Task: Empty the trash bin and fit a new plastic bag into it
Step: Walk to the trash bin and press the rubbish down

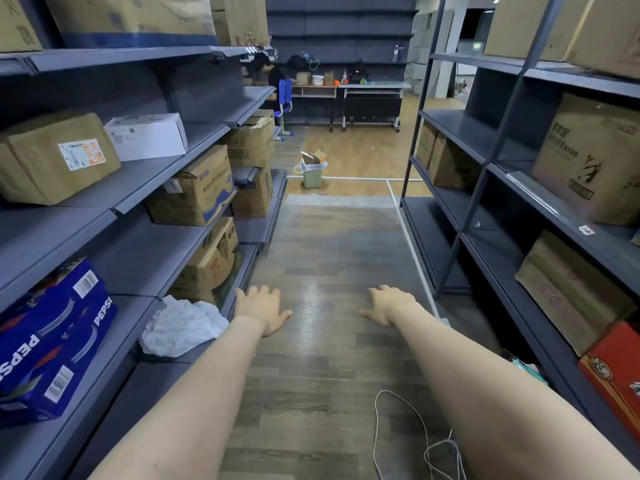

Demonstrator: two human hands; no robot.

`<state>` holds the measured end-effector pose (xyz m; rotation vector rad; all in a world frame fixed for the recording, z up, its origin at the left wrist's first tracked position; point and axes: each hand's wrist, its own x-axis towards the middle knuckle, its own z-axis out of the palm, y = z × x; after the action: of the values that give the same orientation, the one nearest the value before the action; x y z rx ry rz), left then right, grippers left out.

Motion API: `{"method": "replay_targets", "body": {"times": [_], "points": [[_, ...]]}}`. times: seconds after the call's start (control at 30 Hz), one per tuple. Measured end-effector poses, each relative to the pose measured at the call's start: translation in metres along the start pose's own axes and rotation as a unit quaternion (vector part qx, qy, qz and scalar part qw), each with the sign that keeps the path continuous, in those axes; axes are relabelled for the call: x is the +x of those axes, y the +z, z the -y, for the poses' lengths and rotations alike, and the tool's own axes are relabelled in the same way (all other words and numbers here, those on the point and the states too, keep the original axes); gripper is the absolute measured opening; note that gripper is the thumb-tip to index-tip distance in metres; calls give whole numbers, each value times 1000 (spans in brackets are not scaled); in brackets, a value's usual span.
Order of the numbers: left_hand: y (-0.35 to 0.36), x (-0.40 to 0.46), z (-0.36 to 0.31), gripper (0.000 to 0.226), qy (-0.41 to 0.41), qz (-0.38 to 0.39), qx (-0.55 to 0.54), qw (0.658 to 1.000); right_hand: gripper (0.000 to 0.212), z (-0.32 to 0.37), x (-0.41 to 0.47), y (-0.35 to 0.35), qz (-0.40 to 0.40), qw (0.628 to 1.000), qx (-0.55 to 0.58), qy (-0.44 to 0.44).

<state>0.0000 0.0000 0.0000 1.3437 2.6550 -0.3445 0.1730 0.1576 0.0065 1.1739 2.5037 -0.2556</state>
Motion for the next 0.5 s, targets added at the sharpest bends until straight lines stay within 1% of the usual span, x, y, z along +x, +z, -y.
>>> {"method": "replay_targets", "body": {"times": [0.17,0.3,0.5], "points": [[9,18,-15,57,20,7,10,1000,63,-14,23,-1,15,999,-20,21],[10,40,-24,57,20,33,11,999,63,-17,47,-2,29,999,-29,20],[-7,110,-29,59,30,37,5,999,62,-18,110,-21,57,998,-26,13]]}}
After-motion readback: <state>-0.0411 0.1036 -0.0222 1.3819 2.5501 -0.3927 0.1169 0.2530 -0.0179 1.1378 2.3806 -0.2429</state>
